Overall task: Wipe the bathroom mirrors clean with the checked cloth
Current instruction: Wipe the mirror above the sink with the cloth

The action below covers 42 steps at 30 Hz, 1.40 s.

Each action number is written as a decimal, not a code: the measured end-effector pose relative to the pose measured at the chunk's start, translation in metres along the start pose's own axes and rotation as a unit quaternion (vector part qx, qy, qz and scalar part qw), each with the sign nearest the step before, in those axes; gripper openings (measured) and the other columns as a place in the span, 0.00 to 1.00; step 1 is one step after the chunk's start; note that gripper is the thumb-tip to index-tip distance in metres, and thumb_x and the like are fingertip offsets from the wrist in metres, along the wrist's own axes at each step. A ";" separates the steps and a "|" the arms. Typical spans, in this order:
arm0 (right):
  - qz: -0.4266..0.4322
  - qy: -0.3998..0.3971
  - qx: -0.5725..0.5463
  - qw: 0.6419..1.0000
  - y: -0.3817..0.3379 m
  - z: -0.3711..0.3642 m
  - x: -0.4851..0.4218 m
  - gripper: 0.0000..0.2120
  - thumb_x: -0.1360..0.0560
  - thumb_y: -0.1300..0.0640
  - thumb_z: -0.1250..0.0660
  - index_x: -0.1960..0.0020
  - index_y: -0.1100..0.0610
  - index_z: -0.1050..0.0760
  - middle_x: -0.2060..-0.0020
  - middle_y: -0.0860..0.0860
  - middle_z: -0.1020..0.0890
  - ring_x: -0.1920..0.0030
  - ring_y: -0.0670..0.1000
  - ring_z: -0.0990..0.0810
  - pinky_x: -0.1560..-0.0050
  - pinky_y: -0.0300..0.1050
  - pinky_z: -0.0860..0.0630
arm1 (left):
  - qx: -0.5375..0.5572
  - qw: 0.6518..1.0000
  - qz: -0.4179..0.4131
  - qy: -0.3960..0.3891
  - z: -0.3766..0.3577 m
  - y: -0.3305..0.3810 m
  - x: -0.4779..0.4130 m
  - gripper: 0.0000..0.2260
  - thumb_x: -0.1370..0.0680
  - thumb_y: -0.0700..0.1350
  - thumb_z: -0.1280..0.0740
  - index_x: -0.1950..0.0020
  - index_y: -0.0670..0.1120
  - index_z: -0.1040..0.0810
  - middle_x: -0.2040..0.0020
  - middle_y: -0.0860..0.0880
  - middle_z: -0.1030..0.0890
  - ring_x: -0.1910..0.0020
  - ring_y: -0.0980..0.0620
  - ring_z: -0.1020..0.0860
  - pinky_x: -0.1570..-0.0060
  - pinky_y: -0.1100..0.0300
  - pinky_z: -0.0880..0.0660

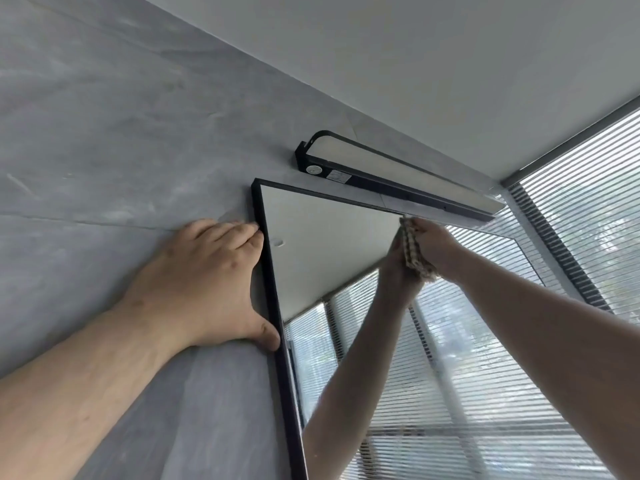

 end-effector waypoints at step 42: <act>0.411 -0.133 0.225 0.873 0.006 -0.032 0.239 0.22 0.19 0.51 0.48 0.26 0.41 0.34 0.25 0.37 0.35 0.37 0.47 0.31 0.34 0.39 0.36 | 0.019 0.999 -0.008 0.031 0.009 0.004 0.005 0.63 0.49 0.82 0.45 0.22 0.46 0.38 0.22 0.50 0.38 0.23 0.51 0.40 0.24 0.54 0.48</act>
Point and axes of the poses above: each hand's wrist, its own x-axis away from the middle knuckle, its own z-axis out of the back of the hand, y = z × x, the point moved 1 cm from there along -x, towards the middle knuckle
